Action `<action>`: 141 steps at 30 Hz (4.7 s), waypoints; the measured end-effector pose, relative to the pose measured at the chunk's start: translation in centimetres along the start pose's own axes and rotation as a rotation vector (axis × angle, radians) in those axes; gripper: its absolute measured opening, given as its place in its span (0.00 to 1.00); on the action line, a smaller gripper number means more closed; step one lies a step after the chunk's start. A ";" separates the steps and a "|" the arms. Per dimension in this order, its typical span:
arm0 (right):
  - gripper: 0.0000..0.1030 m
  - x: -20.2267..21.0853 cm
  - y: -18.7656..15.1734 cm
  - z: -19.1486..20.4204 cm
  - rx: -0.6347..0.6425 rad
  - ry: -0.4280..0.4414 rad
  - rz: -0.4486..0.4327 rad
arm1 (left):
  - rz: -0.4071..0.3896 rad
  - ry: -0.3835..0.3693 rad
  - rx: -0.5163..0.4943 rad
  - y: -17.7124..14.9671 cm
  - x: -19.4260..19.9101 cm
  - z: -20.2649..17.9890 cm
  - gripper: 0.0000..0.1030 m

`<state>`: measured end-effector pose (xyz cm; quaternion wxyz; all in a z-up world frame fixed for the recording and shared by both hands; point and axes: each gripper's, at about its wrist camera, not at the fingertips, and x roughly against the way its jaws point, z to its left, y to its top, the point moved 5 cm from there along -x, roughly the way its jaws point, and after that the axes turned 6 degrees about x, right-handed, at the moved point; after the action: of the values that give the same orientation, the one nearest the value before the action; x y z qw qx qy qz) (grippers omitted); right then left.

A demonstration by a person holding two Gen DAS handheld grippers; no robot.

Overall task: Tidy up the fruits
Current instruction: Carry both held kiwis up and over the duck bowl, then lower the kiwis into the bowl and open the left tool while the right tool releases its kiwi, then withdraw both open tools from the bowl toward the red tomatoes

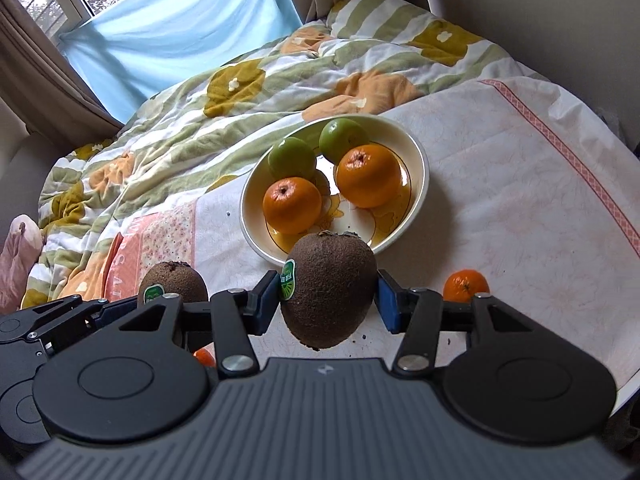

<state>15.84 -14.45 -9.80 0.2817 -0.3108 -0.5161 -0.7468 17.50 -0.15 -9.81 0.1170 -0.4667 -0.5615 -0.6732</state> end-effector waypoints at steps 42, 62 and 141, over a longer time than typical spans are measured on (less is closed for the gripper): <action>0.64 -7.7 10.7 -9.0 0.282 0.202 0.106 | 0.038 0.260 0.180 5.8 -12.2 -6.0 0.91; 0.64 -10.1 11.3 -1.5 0.395 0.263 0.068 | 0.029 0.299 0.243 4.6 -7.8 -2.7 0.91; 1.00 4.1 -10.3 -2.5 0.205 -0.109 0.020 | -0.007 0.142 0.119 -9.7 1.6 0.8 0.73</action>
<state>5.08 -14.05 -13.49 0.2911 -0.3257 -0.6012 -0.6692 10.37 4.43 -14.93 0.1814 -0.4081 -0.5925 -0.6705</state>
